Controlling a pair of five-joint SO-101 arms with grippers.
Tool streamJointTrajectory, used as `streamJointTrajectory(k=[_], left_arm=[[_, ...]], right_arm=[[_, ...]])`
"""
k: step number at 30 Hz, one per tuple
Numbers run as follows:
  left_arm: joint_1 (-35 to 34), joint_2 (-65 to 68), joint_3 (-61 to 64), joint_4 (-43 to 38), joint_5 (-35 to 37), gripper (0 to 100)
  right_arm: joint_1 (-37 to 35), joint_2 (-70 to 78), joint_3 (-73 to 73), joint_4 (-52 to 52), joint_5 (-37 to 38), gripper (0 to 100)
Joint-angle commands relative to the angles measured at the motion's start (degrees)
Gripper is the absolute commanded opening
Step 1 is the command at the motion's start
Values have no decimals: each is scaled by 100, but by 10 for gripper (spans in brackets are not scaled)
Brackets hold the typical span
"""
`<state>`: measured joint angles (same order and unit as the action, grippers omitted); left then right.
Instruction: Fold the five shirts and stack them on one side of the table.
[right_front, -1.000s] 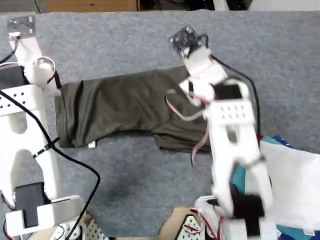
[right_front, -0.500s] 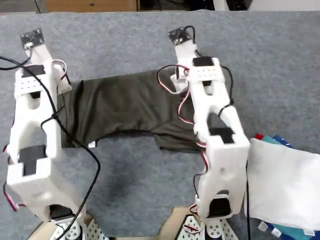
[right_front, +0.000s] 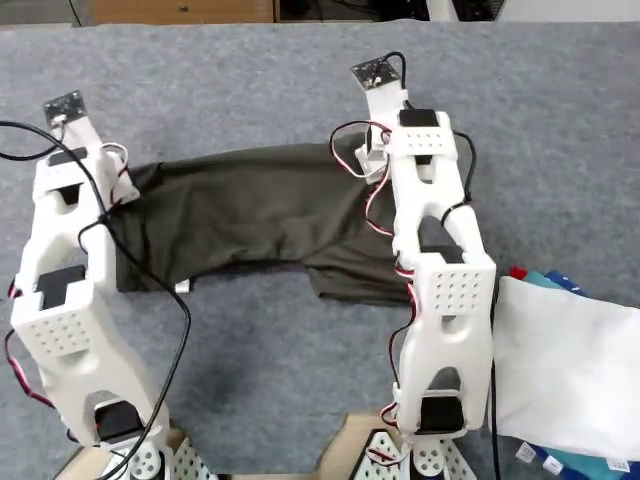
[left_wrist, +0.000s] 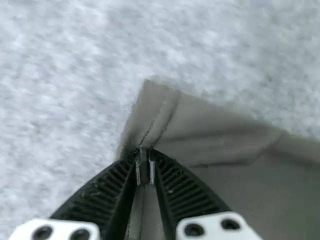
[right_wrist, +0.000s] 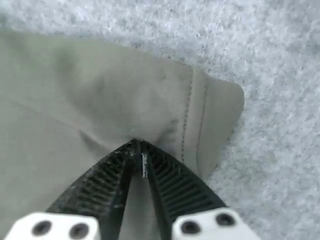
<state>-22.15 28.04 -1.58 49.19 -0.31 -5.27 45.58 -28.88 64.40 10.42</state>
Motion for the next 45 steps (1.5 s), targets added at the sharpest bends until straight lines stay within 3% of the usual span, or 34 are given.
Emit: streamJointTrajectory(k=[1,7,14,17,20,29,39,45], left_arm=[[-413,-22,-149,35,0,28],[-422,-31,-1081,1257,35,28],[316,31,-3086,2769,35,28],[686,40,-3138,2734,35,28],[782,277,-2963,2207,35,28],[299,2018,-3490,747,9,28],[-70,3213,-5785,1582,-9,28],[-343,3336,-7042,2822,-44,31]], right_arm=[[66,-31,-286,26,132,5],[-40,-31,-277,26,149,5],[-57,-31,-268,26,149,5],[-57,-31,-268,26,149,5],[-57,-31,-268,26,149,5],[-57,-31,-277,26,149,5],[-136,-22,-268,-9,316,5],[-154,-22,-286,18,387,5]])
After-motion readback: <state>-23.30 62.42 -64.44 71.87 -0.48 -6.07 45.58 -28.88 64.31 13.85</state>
